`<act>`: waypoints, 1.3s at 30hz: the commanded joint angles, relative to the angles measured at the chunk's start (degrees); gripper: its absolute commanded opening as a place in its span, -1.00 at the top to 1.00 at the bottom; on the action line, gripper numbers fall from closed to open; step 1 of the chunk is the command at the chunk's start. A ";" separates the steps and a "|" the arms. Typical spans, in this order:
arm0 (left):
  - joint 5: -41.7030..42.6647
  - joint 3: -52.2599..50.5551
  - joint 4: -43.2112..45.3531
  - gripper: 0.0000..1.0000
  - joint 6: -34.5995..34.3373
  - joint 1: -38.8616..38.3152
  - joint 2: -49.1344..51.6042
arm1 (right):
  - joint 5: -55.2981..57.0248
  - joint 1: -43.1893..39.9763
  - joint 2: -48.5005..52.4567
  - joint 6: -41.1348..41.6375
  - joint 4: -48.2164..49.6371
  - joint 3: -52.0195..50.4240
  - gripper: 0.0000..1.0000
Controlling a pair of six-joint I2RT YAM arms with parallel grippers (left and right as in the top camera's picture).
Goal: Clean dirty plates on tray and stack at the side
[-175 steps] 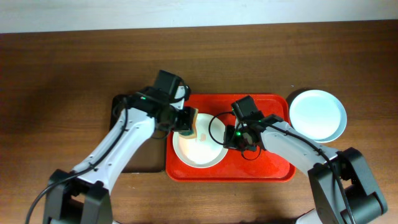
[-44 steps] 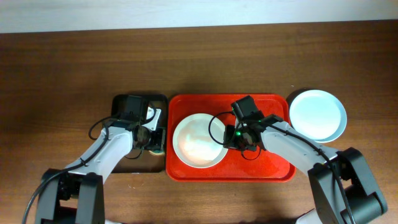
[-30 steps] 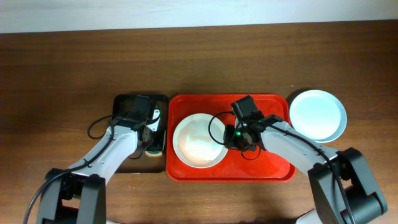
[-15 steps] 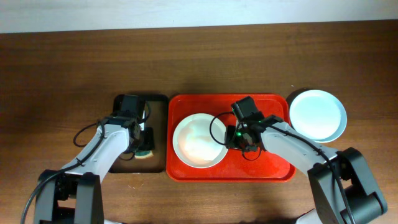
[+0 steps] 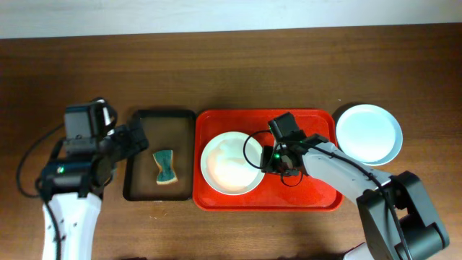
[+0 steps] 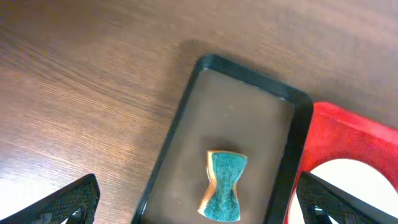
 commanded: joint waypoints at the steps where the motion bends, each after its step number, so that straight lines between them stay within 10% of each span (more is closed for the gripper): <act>1: -0.59 0.76 -0.28 -0.98 -0.37 0.96 -2.84 | 2.78 2.43 0.55 0.26 0.55 -0.46 0.26; 10: -0.59 0.70 -0.70 -0.99 -0.37 0.96 -2.71 | 5.75 2.82 2.84 2.27 1.20 -0.46 0.29; 14: -0.59 0.70 -0.70 -0.98 -0.37 0.96 -2.71 | 5.51 2.82 2.93 2.49 1.79 -0.46 0.92; 31: -0.59 0.70 -0.70 -0.98 -0.37 0.96 -2.71 | -0.66 -1.25 -4.61 0.07 -23.34 24.39 0.92; 39: -0.59 0.70 -0.72 -0.98 -0.37 0.96 -2.71 | 5.18 3.54 -1.36 5.05 -15.26 28.72 0.92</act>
